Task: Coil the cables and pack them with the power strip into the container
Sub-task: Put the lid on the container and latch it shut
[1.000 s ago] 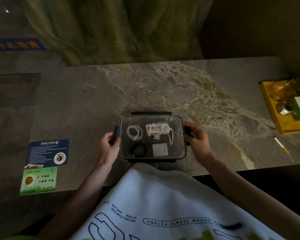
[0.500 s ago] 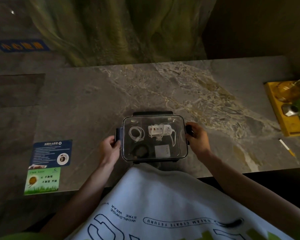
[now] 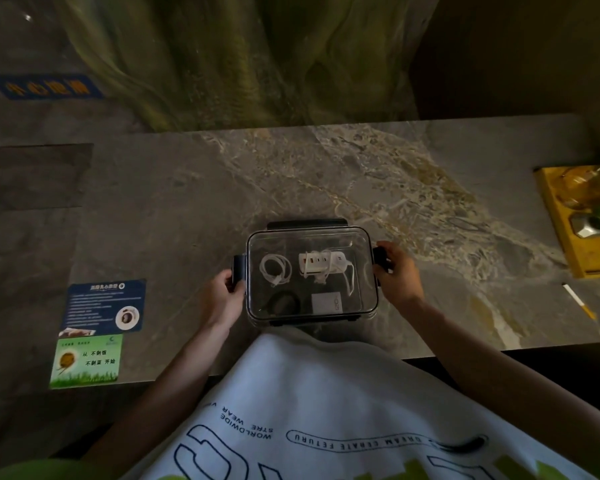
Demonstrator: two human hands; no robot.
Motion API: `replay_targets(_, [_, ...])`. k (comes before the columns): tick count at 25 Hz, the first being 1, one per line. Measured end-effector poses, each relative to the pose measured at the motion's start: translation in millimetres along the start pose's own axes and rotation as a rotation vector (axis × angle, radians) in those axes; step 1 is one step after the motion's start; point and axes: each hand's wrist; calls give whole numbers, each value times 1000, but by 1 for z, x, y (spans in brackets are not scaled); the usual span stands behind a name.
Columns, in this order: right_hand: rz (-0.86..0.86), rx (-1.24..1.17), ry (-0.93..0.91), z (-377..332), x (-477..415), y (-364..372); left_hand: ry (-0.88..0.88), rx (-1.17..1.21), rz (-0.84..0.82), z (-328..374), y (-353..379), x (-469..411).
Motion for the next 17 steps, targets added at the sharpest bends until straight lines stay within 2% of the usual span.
replay_targets(10, [-7, 136, 25, -2, 4, 0, 7, -4, -93, -4, -1, -2])
replay_targets(13, [-22, 121, 52, 1, 1, -1, 55, -61, -81, -1, 1, 0])
replay_targets(17, [-79, 89, 96, 10, -4, -7, 33, 28, -90, -2, 3, 0])
Point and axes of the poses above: each hand's wrist, its own x-axis away from the middle knuckle, its own y-axis out of the palm, z = x × y, and after that the axes turned 8 degrees about y, right-handed
